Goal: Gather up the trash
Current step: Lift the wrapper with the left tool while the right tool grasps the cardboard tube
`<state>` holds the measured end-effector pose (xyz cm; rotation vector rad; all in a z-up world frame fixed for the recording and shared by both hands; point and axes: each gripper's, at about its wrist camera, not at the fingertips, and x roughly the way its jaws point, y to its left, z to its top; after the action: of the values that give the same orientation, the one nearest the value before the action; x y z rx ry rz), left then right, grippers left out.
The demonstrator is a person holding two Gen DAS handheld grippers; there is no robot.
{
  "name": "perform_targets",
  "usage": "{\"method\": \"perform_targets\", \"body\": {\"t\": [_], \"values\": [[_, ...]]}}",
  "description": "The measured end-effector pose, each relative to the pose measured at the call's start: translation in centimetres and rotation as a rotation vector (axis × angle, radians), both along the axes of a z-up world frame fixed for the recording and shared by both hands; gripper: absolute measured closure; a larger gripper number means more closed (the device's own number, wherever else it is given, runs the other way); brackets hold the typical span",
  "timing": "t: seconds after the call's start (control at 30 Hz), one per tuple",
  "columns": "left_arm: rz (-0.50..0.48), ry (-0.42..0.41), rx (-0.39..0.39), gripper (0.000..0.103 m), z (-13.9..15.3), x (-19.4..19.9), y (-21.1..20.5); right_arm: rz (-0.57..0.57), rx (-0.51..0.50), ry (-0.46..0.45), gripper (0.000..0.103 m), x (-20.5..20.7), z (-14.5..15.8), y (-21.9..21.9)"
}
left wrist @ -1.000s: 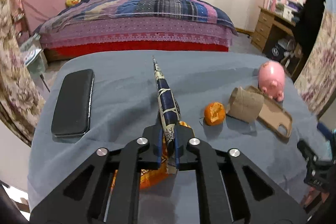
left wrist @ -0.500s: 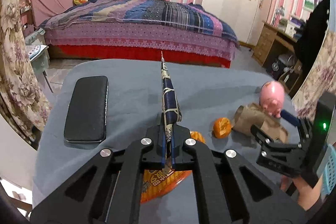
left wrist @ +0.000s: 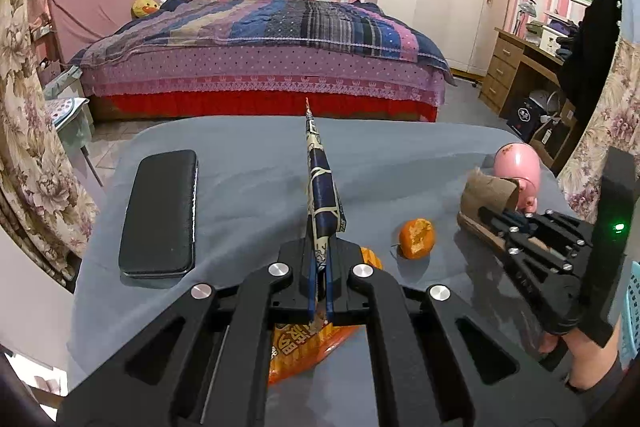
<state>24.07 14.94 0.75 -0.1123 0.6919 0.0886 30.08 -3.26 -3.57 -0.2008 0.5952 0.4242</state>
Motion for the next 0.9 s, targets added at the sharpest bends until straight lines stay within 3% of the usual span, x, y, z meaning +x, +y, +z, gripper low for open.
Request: {"method": "perform_targets", "body": {"t": [0.37,0.9], "values": [[-0.071,-0.035,-0.004,0.102,1.2,-0.6,-2.1,-0.120,0.012,-0.065,0.100,-6.1,2.9,-6.7],[-0.259,-0.038,0.015,0.102,2.1,-0.8,-12.0,-0.395,0.021,-0.078,0.100,-16.2,5.1,-20.9]]}}
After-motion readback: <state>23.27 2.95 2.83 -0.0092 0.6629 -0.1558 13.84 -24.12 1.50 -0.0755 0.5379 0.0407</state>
